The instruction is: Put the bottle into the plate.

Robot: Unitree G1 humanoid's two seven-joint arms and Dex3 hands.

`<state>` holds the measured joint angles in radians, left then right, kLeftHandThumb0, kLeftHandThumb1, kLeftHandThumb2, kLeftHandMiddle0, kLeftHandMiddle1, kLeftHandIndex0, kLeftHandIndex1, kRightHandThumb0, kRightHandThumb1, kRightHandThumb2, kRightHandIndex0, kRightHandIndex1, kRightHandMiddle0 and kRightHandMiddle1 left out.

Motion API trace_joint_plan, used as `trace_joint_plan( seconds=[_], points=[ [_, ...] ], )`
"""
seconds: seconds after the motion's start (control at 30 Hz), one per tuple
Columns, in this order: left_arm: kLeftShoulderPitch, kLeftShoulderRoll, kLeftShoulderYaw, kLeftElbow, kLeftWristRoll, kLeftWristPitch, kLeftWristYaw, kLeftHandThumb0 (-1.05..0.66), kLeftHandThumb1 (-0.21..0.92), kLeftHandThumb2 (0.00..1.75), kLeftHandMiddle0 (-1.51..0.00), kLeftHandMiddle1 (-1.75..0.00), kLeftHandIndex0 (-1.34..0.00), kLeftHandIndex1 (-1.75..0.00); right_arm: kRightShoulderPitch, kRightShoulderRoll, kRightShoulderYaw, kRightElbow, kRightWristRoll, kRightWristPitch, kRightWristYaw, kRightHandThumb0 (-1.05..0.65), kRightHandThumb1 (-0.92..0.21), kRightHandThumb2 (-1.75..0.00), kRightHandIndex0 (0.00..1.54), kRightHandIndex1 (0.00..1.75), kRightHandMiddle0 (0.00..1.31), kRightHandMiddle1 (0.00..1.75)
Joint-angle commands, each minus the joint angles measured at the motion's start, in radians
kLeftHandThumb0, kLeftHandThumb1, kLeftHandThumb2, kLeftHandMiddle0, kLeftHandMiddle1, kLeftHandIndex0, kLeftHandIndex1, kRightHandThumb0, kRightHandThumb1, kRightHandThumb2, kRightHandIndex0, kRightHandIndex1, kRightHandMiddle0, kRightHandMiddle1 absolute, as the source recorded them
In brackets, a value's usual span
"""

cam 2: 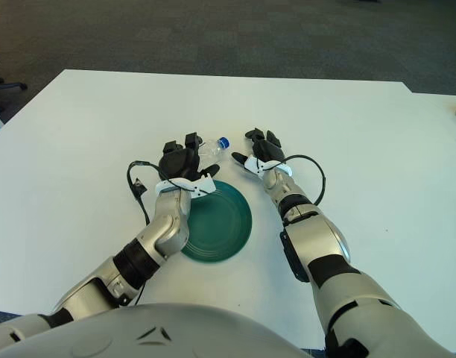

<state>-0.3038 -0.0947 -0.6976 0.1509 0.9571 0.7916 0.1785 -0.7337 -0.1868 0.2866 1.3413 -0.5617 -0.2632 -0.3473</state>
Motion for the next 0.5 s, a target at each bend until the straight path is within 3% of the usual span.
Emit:
trace_joint_plan(
  seconds=[0.0,0.23,0.47],
  points=[
    [0.026,-0.002,-0.019,-0.012,0.024,0.012,-0.013,-1.05,0.92,0.73,-0.13,-0.91,0.00,-1.08,0.065,0.031,-0.004,0.037,0.018,0.014,0.060,-0.76,-0.92,-0.49,0.59,0.12,0.00,0.86],
    [0.034,-0.002,-0.043,0.009,0.027,0.015,-0.027,-1.05,0.92,0.74,-0.11,-0.89,0.00,-0.98,0.069,0.036,-0.009,0.036,0.015,0.011,0.057,-0.75,-0.92,-0.50,0.60,0.12,0.00,0.85],
    [0.042,0.001,-0.048,0.021,0.024,0.008,-0.021,-1.05,0.92,0.73,-0.03,-1.09,0.00,-1.02,0.070,0.038,0.000,0.035,0.002,0.013,0.044,-0.77,-0.92,-0.52,0.59,0.11,0.00,0.86]
  ],
)
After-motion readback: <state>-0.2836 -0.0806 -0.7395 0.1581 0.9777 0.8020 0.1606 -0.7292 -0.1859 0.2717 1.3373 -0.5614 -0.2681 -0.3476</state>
